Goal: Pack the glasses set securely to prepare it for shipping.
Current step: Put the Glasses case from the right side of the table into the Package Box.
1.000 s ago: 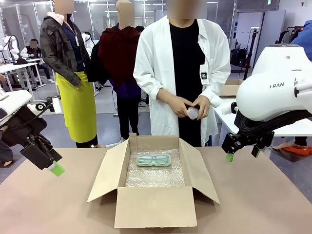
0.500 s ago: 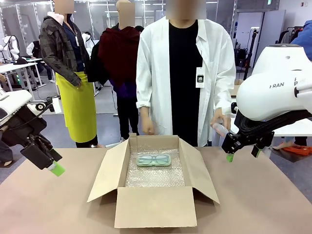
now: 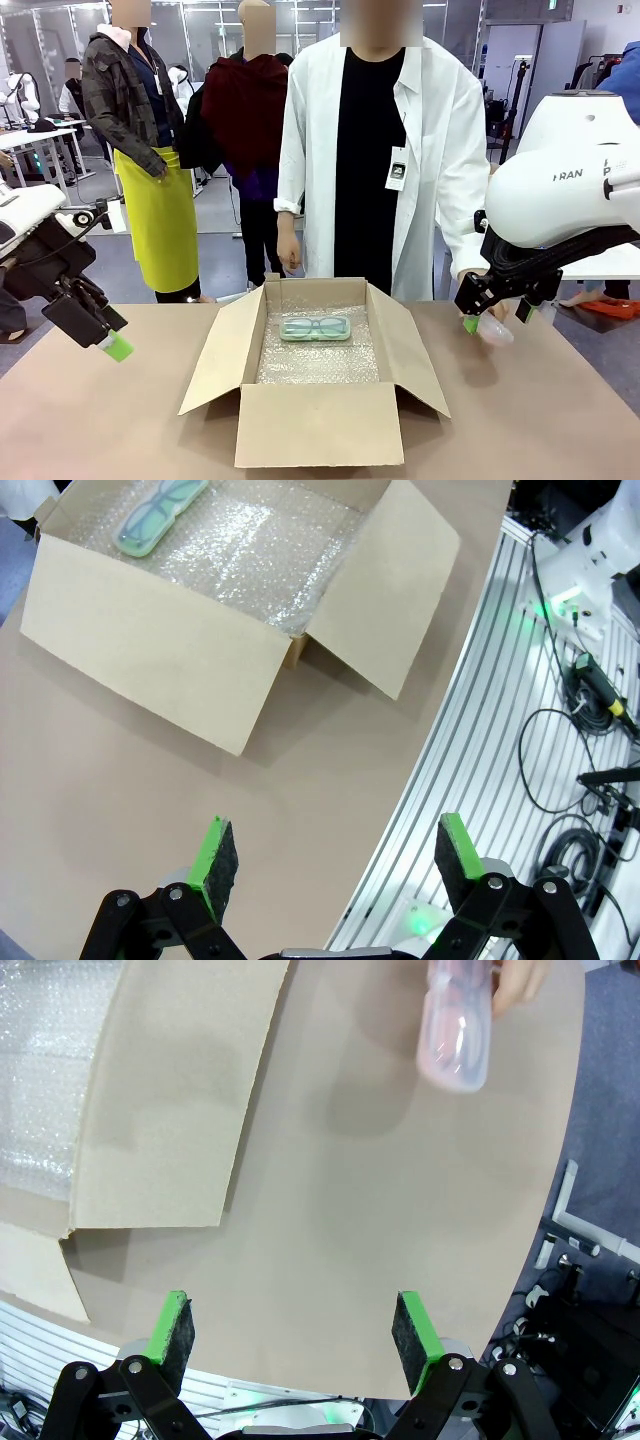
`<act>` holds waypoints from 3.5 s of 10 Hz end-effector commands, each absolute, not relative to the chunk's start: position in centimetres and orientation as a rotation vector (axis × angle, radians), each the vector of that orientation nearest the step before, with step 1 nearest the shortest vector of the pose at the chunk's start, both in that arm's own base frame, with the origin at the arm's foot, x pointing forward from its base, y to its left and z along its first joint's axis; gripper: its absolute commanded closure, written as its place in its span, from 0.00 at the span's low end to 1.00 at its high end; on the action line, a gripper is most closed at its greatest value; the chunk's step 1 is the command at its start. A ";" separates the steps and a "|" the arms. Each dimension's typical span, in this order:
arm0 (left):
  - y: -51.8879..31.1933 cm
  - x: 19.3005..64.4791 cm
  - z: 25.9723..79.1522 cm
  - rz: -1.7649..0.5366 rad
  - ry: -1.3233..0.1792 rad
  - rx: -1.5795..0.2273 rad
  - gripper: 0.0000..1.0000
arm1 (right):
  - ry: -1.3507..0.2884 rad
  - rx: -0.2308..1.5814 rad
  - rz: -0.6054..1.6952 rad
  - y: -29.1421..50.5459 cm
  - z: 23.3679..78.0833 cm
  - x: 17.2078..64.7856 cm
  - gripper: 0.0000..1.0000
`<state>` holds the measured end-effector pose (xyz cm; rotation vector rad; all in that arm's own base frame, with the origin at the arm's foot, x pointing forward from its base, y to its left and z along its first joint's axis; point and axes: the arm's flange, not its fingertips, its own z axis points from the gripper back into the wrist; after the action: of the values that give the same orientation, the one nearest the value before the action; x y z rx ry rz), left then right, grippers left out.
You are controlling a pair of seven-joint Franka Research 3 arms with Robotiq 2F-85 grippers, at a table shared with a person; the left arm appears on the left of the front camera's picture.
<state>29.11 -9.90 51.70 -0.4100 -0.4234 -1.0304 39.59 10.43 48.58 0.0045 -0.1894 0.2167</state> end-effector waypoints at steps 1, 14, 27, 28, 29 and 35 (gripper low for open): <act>-9.7 29.0 51.8 -1.051 -0.425 -0.437 0.00 | -0.194 0.006 0.221 10.4 48.8 39.4 0.00; -9.7 29.0 51.8 -1.051 -0.425 -0.437 0.00 | -0.152 -0.009 0.028 7.7 47.4 46.5 0.00; -9.7 29.0 51.8 -1.051 -0.425 -0.437 0.00 | -0.203 -0.017 -0.091 4.0 32.4 58.8 0.00; -9.7 29.0 51.8 -1.051 -0.425 -0.437 0.00 | -0.196 -0.024 -0.097 4.0 31.7 59.1 0.00; -9.7 29.0 51.8 -1.051 -0.425 -0.437 0.00 | -0.182 -0.018 -0.107 3.9 31.1 59.5 0.00; -9.7 29.0 51.8 -1.051 -0.425 -0.437 0.00 | -0.168 -0.030 -0.107 4.0 31.3 59.7 0.42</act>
<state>29.12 -9.89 51.69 -0.4100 -0.4233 -1.0303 59.69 3.48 31.02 0.0069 -0.1681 -0.0685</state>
